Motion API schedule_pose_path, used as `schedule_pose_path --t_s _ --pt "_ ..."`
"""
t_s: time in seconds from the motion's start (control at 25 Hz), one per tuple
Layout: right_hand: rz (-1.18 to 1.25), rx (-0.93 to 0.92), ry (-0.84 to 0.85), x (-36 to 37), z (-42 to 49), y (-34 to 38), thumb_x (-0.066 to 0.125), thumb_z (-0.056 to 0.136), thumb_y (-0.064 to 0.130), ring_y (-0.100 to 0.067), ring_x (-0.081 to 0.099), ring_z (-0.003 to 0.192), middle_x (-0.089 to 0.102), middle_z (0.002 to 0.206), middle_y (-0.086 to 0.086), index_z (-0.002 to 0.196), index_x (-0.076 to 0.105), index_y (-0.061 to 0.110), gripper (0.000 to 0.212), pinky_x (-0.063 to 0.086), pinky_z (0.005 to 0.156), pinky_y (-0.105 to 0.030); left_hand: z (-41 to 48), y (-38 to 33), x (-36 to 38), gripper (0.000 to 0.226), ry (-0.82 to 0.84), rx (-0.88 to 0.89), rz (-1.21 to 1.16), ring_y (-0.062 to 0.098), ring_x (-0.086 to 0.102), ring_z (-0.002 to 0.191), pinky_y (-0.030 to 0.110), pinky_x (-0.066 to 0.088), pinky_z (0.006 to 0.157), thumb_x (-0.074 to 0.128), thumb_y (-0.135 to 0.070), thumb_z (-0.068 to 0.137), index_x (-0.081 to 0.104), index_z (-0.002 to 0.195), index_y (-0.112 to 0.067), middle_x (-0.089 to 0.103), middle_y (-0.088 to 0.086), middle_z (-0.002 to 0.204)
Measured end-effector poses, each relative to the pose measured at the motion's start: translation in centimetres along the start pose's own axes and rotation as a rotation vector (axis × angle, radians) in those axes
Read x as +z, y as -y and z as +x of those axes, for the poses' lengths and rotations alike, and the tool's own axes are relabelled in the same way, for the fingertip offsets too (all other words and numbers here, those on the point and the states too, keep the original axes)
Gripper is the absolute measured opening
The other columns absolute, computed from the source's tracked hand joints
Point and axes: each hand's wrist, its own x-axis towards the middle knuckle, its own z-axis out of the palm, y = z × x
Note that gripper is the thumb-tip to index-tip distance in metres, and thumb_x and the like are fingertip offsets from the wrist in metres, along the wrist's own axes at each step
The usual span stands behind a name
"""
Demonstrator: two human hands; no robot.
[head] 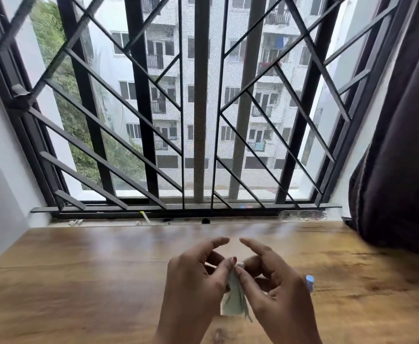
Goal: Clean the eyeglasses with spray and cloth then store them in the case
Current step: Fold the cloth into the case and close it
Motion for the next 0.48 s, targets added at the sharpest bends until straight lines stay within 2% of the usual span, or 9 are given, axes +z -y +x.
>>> schedule_pose_path --t_s 0.16,0.24,0.36,0.48 --pt "-0.076 -0.082 0.003 -0.3 0.0 0.2 0.065 0.070 0.017 -0.002 0.064 0.063 0.064 0.075 0.016 0.113 0.056 0.048 0.053 0.052 0.057 -0.013 -0.2 0.0 -0.1 0.034 0.032 0.035 0.025 0.011 0.067 0.055 0.031 0.058 0.058 0.071 -0.006 0.077 0.069 0.095 -0.035 0.070 -0.008 0.068" --pt "-0.072 -0.109 0.041 -0.3 0.0 0.6 0.065 0.072 0.023 -0.003 0.066 0.069 0.064 0.080 0.018 0.119 0.053 0.044 0.053 0.055 0.061 -0.015 -0.3 -0.3 -0.2 0.031 0.055 0.058 0.034 0.008 0.067 0.056 0.030 0.057 0.055 0.070 -0.010 0.079 0.069 0.095 -0.037 0.070 -0.009 0.066" --pt "-0.061 -0.142 0.091 -0.7 -0.1 1.0 0.067 0.068 0.026 -0.007 0.066 0.073 0.062 0.083 0.015 0.126 0.052 0.035 0.060 0.056 0.063 -0.019 -0.7 -1.1 -0.4 0.019 0.057 0.076 -0.042 0.008 0.068 0.060 0.036 0.058 0.058 0.067 -0.037 0.077 0.069 0.095 -0.043 0.068 -0.003 0.058" --pt "-0.056 -0.154 0.077 -0.8 -0.1 1.0 0.074 0.061 0.016 -0.010 0.064 0.072 0.059 0.081 0.011 0.122 0.056 0.032 0.066 0.055 0.061 -0.019 -0.9 -1.4 -0.5 0.040 0.116 0.030 -0.136 0.018 0.071 0.077 0.045 0.058 0.063 0.056 -0.063 0.065 0.059 0.103 -0.052 0.073 0.007 0.074"
